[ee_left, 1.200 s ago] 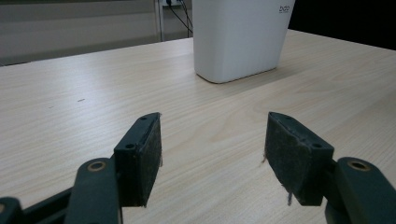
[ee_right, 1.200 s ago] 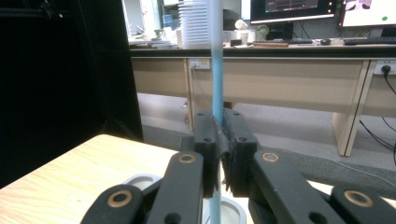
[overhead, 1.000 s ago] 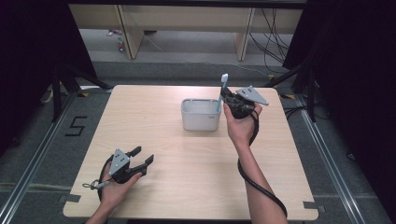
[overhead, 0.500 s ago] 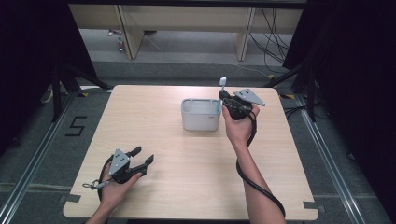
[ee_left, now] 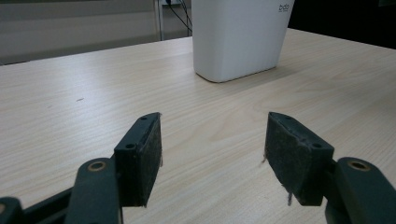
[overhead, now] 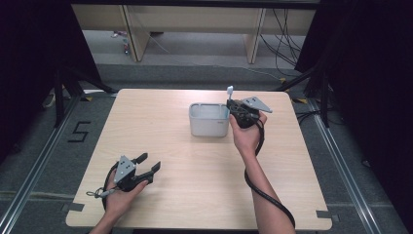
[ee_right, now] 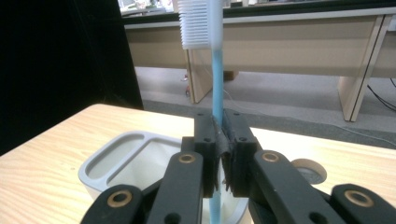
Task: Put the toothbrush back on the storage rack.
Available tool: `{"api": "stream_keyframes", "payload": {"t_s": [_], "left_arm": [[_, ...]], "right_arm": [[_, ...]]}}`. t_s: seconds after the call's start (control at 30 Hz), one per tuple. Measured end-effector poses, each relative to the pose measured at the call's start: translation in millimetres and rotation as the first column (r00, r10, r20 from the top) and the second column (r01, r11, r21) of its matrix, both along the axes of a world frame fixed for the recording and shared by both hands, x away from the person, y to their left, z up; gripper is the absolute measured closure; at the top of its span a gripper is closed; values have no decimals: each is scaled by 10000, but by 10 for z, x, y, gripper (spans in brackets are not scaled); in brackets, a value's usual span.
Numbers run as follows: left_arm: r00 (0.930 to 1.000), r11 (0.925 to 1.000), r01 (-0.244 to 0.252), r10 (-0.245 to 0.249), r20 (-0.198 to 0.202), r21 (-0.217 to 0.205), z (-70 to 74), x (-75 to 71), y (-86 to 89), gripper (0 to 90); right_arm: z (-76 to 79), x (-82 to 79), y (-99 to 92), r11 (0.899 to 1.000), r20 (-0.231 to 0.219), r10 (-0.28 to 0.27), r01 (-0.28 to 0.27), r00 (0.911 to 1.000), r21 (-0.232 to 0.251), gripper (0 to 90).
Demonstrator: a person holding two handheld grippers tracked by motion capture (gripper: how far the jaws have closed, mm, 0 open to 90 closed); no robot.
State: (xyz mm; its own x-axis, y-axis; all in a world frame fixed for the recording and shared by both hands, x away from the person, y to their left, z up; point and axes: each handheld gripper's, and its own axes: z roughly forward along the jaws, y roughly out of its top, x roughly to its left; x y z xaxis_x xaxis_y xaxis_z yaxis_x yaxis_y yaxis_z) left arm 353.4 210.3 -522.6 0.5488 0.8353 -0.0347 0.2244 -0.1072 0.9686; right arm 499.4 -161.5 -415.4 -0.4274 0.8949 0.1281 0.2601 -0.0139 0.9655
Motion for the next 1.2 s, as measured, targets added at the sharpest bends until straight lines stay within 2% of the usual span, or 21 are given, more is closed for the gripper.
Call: {"api": "stream_keyframes", "payload": {"t_s": [0.03,0.1,0.13,0.17,0.2,0.37,0.4,0.43,0.5,0.57,0.7,0.73,1.0,1.07,1.2], "left_arm": [[10000,10000,0,0,6,8,0,0,1,362],[10000,10000,1,-1,-1,2,0,0,-1,362],[10000,10000,-4,4,-2,8,-1,1,-4,363],[10000,10000,-9,9,0,23,0,-1,-5,363],[10000,10000,-4,4,17,30,0,-3,-5,363],[10000,10000,7,-7,7,-17,-1,-2,-4,362],[10000,10000,11,-11,10,-13,-1,-3,-3,362],[10000,10000,13,-13,17,-16,-1,-3,-2,362],[10000,10000,14,-14,-6,-20,0,-1,-2,362],[10000,10000,12,-12,-14,-2,0,0,-4,362],[10000,10000,12,-12,20,35,0,-4,-6,363],[10000,10000,4,-4,8,26,0,-3,-7,363],[10000,10000,9,-9,-10,-12,0,-1,-5,362],[10000,10000,12,-12,1,-10,0,-3,-5,363],[10000,10000,13,-13,14,20,0,-5,-6,363]], "right_arm": [[-17,1,1,9999,-23,-29,28,10000,-158,854],[-50,-1,17,10000,-157,-91,92,9998,30,854],[-69,12,4,10000,-159,-42,41,9999,-88,854],[-88,9,13,9999,-292,-134,136,9995,70,854],[-105,18,12,9999,-184,-105,104,9998,-68,854],[-171,41,36,9997,-348,-52,44,9994,-224,854],[-183,36,48,9999,-512,-97,94,9986,-47,854],[-189,49,37,9996,-355,-40,30,9994,-277,854],[-201,40,36,9998,-539,-139,132,9984,-135,854],[-211,49,22,9995,-420,-74,61,9991,-309,854],[-249,44,26,9994,-584,-114,95,9982,-321,854],[-256,40,29,9997,-660,-170,158,9977,-183,854],[-292,56,40,9987,-746,-114,76,9971,-506,853],[-302,52,51,9994,-888,-166,137,9959,-326,852],[-315,50,48,9989,-911,-138,96,9957,-463,830]]}}
